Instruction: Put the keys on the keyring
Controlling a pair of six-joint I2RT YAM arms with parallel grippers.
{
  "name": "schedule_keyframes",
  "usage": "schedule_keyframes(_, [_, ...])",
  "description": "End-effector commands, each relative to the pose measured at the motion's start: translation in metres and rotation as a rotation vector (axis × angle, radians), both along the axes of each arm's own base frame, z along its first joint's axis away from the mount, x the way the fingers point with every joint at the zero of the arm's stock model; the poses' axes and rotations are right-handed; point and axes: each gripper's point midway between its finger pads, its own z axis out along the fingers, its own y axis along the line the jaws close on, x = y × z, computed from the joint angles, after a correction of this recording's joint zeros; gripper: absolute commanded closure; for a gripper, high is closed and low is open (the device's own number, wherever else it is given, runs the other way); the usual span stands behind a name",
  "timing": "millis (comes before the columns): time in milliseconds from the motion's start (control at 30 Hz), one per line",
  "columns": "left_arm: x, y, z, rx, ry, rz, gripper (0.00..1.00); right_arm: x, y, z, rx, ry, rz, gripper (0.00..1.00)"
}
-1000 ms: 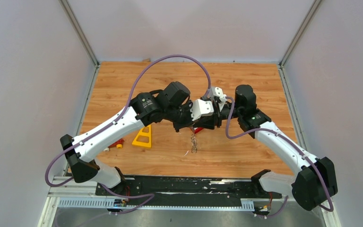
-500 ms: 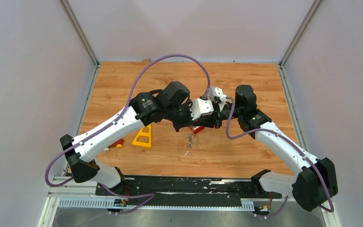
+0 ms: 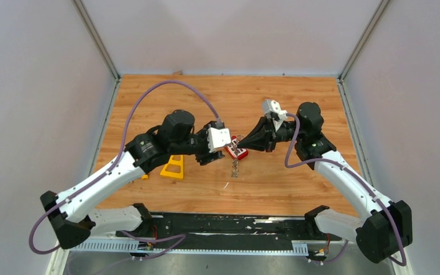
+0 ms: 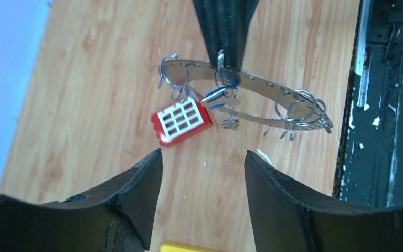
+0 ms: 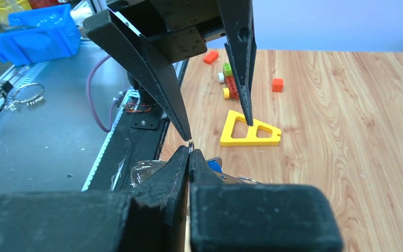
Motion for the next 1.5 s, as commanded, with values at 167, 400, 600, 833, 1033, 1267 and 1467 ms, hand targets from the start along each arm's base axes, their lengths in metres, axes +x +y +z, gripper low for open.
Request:
schedule_keyframes(167, [-0.014, -0.029, 0.052, -0.265, -0.229, -0.214, 0.36, -0.017, -0.002, 0.021, 0.052, -0.015, 0.100, 1.00])
schedule_keyframes(400, [-0.020, -0.039, 0.040, -0.296, -0.191, -0.260, 0.43, -0.016, -0.001, 0.021, 0.058, -0.007, 0.101, 1.00])
schedule_keyframes(600, [-0.030, -0.041, 0.044, -0.325, -0.166, -0.296, 0.48, -0.014, -0.001, 0.018, 0.053, -0.007, 0.093, 1.00])
schedule_keyframes(833, [-0.029, -0.045, 0.047, -0.340, -0.132, -0.290, 0.58, -0.012, 0.000, 0.015, 0.046, -0.006, 0.086, 1.00])
schedule_keyframes(1033, [-0.027, -0.049, 0.044, -0.338, -0.111, -0.280, 0.70, -0.011, 0.000, 0.013, 0.043, -0.010, 0.080, 1.00])
schedule_keyframes(1267, [-0.025, -0.052, 0.047, -0.341, -0.088, -0.270, 0.86, -0.008, 0.001, 0.008, 0.032, -0.012, 0.070, 1.00])
schedule_keyframes(1467, [-0.024, -0.051, 0.049, -0.344, -0.069, -0.249, 1.00, -0.002, 0.001, 0.002, 0.017, -0.024, 0.042, 1.00])
